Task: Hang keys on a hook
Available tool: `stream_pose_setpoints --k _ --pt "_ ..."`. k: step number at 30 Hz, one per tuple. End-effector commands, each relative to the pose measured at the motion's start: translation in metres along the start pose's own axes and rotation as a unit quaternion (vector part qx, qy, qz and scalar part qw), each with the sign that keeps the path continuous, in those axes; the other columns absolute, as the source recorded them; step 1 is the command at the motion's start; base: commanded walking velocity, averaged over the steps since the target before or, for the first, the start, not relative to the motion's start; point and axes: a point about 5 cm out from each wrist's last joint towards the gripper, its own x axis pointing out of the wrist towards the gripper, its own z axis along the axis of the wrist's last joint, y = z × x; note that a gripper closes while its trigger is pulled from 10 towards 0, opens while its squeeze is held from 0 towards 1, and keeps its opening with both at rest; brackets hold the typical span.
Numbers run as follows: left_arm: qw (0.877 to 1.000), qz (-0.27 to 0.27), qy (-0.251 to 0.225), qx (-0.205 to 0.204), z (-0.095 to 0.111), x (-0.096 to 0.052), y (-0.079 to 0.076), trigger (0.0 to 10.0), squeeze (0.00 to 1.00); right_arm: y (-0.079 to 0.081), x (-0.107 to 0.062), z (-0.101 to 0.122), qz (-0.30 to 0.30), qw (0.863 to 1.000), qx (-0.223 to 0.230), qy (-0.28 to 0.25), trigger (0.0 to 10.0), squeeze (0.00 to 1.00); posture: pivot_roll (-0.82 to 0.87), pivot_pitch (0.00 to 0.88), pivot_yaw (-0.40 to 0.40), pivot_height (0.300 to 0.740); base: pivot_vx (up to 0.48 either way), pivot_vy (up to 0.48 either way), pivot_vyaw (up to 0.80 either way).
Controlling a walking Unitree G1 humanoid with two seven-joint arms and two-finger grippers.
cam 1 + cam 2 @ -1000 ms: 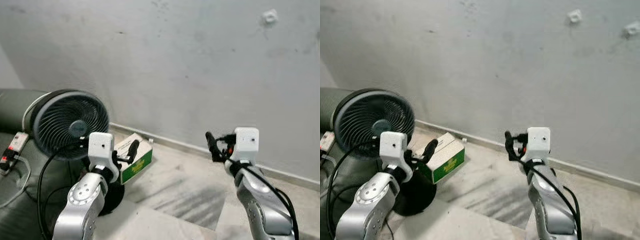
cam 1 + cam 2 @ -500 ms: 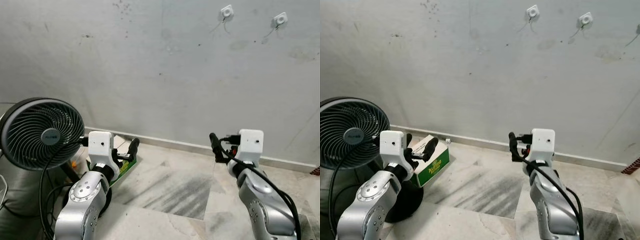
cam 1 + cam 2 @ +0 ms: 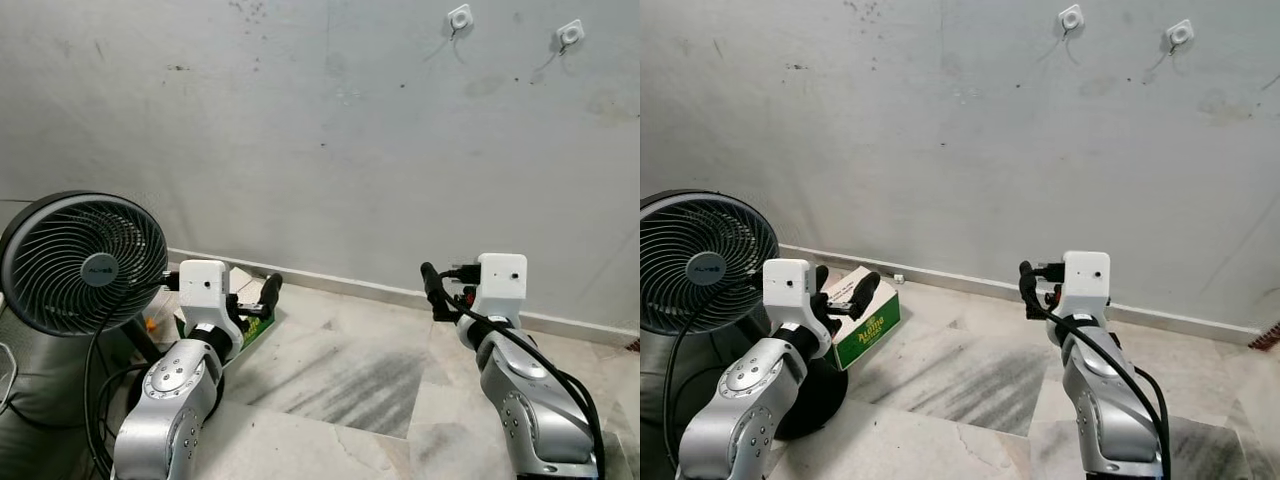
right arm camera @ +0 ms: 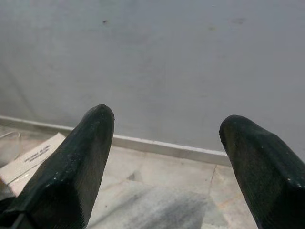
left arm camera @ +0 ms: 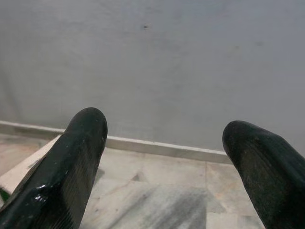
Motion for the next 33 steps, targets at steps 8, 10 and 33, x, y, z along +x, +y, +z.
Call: stream_pose_setpoints --k 8,10,33 --pt "1.0 0.003 0.006 -0.007 -0.0017 0.002 -0.0009 10.0 0.0 0.0017 0.0001 -0.0053 0.005 1.0 -0.009 0.018 10.0 0.0 -0.03 0.067 -0.008 0.74 0.0 0.0 -0.75" --pt "1.0 0.003 0.006 -0.007 -0.0016 0.0023 -0.001 10.0 0.0 0.0015 0.0001 -0.006 0.005 1.0 -0.008 0.019 10.0 0.0 -0.03 0.067 -0.008 0.74 0.0 0.0 -0.74" --pt "1.0 0.002 0.015 -0.006 -0.0022 0.004 -0.0007 10.0 0.0 0.0053 -0.0028 -0.0011 0.018 1.0 0.002 -0.002 10.0 0.0 -0.03 0.077 -0.004 0.74 0.0 0.0 -0.7"
